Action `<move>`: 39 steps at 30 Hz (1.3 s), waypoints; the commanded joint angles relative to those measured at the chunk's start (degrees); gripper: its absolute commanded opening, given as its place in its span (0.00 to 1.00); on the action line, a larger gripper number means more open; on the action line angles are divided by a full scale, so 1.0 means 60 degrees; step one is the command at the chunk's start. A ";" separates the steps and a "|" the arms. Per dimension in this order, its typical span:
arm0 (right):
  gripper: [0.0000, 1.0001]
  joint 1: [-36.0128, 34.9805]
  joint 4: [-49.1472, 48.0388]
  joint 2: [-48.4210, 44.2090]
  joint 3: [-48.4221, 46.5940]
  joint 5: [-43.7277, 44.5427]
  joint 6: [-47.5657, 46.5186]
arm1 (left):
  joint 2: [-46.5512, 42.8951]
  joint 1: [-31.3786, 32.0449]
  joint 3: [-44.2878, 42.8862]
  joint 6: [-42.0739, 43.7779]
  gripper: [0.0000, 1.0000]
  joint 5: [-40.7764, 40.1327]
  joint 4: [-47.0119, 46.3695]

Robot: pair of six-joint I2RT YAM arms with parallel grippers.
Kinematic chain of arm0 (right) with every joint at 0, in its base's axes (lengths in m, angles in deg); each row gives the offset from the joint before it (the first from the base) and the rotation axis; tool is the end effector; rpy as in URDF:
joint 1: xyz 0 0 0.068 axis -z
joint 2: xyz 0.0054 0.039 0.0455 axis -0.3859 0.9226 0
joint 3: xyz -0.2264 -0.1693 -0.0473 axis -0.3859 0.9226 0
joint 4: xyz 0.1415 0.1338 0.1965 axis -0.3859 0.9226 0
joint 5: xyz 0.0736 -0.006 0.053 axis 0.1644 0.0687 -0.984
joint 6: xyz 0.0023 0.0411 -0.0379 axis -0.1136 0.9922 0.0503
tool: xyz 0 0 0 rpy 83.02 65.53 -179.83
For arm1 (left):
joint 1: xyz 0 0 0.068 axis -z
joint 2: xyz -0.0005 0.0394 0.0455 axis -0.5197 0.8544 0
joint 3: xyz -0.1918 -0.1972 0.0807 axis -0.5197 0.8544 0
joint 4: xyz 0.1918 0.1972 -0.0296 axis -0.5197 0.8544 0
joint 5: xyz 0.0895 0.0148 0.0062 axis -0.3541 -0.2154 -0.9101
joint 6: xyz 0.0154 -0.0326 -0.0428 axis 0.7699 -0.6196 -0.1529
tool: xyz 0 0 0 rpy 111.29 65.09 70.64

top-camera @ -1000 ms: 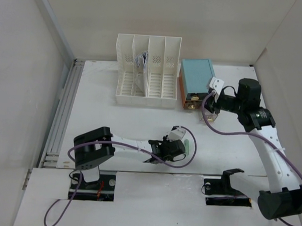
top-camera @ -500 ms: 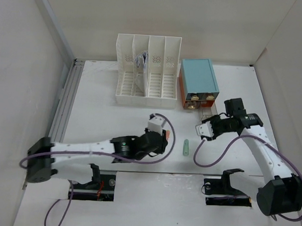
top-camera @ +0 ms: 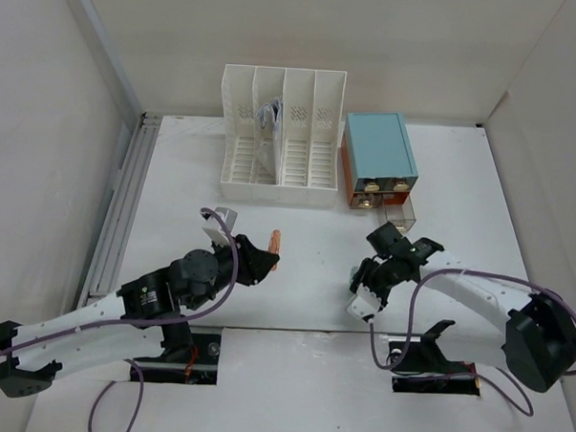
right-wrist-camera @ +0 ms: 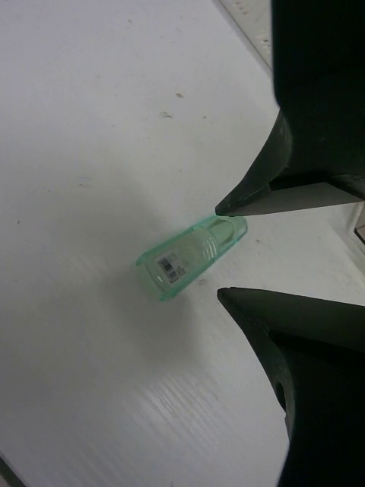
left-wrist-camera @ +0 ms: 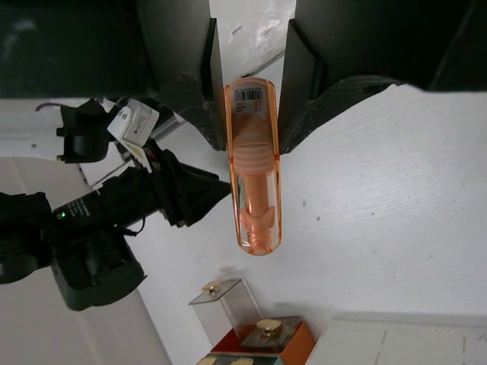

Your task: Organize the desk

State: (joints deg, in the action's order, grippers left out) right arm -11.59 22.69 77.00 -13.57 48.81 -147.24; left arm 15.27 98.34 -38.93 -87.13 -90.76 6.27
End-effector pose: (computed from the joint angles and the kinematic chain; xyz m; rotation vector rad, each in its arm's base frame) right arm 0.1529 0.1238 0.1892 -2.5823 0.6801 0.2430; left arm 0.0718 -0.1314 0.3277 0.1006 1.8021 -1.0615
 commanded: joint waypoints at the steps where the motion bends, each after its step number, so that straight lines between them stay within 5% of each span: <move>1: 0.48 -0.0438 -0.1139 0.0309 0.0009 0.0467 -0.0929 | -0.0197 -0.0053 0.0237 -0.0115 0.00 0.0220 0.0360; 17: 0.47 -0.1405 -0.0144 0.2800 -0.1515 0.2093 -0.1646 | -0.0812 -0.0053 0.0413 -0.0203 0.00 0.0425 0.0536; 23: 0.23 -0.1405 0.0397 0.3020 -0.1603 0.2474 -0.1764 | -0.1002 -0.0053 0.0413 -0.0203 0.00 0.0513 0.0624; 28: 0.21 -0.1581 0.0443 0.2816 -0.1324 0.2329 -0.1297 | -0.1003 -0.0053 0.0500 -0.0203 0.00 0.0513 0.0624; 30: 0.20 -0.1581 0.0080 0.2815 -0.1324 0.1875 -0.0553 | -0.1003 -0.0053 0.0501 -0.0203 0.00 0.0600 0.0521; 35: 0.15 -0.1581 -0.1020 0.2363 -0.2422 0.1053 0.4454 | -0.0521 -0.0053 0.0924 -0.0203 0.00 0.0980 -0.0282; 39: 0.14 -0.1493 -0.2176 0.1457 -0.2366 0.1137 0.6434 | 0.0124 -0.0053 0.1013 -0.0115 0.00 0.1186 -0.0972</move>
State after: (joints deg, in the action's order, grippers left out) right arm -20.50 16.86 90.90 -25.81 57.51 -123.37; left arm 14.15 98.31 -33.38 -88.03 -85.43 6.66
